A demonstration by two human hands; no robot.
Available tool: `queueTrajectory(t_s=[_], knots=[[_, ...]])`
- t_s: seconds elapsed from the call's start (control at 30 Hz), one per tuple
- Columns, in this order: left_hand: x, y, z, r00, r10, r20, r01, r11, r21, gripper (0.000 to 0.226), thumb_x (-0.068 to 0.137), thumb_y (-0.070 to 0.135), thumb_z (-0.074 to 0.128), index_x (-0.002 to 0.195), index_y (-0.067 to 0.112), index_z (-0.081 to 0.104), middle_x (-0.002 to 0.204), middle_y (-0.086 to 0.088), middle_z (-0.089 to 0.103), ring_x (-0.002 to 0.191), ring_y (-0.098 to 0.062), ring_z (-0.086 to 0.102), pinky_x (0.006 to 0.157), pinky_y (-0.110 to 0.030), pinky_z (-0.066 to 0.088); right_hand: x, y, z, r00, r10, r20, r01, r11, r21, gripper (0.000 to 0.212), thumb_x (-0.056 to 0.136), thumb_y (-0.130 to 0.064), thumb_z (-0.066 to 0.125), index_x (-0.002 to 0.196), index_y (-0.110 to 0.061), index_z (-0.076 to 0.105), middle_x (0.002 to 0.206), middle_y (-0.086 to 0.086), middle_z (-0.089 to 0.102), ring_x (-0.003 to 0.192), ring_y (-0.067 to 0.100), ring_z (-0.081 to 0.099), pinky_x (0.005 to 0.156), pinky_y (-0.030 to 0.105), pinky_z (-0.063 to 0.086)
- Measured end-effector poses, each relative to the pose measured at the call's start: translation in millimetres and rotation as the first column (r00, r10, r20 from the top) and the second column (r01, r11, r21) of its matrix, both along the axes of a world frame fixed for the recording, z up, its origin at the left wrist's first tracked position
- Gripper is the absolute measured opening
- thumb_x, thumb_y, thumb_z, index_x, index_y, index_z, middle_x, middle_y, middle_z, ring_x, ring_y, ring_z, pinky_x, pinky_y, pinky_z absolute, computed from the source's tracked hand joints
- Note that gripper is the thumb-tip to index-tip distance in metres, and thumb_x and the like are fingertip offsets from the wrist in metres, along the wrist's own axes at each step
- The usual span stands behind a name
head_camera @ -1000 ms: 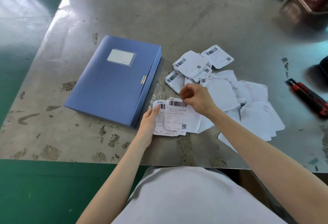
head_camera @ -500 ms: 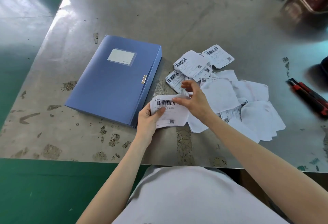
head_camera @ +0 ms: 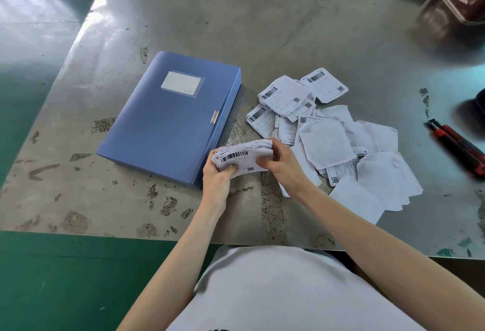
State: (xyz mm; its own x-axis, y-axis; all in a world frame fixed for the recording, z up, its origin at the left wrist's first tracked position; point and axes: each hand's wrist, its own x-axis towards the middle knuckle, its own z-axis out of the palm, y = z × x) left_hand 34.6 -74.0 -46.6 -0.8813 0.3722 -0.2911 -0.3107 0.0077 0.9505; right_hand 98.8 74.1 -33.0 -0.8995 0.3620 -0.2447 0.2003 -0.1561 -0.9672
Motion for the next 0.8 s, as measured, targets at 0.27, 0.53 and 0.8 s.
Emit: queueTrajectory(t_s=[0.27,0.53,0.8], knots=[[-2.8,-0.3,-2.1,0.995,0.059,0.074,-0.056,0.997,-0.051,0.034,0.091,0.006,0.059,0.123,0.018,0.06,0.112,0.007,0.07,0.106,-0.015,0.065,0.079,-0.033,0.058,-1.2,11.6,2.8,0.991,-0.104,0.089,0.075,0.957,0.281,0.035,0.082,0.002,0.059,0.11,-0.018,0.054,0.105,-0.004,0.063,0.099,0.012,0.058,0.087,0.019,0.045],[-4.0,-1.9,-7.8,0.981,0.093,0.169,-0.082,0.994,-0.074,0.031,0.09,0.003,0.058,0.114,0.023,0.063,0.109,0.007,0.071,0.094,-0.011,0.07,0.076,-0.031,0.059,15.1,36.9,-3.2,0.89,-0.08,0.45,-0.341,0.538,0.771,0.056,0.075,-0.045,0.069,0.113,-0.01,0.048,0.115,0.009,0.047,0.108,0.028,0.045,0.087,0.038,0.042],[-4.6,-2.8,-11.7,0.987,0.053,0.151,-0.036,0.993,-0.114,0.029,0.089,0.003,0.058,0.103,0.027,0.065,0.094,0.015,0.074,0.087,-0.005,0.07,0.063,-0.019,0.055,18.4,27.7,-10.0,0.798,-0.108,0.593,-0.536,0.323,0.78,0.08,0.065,-0.056,0.069,0.123,-0.012,0.037,0.12,0.012,0.037,0.11,0.032,0.039,0.086,0.041,0.039]])
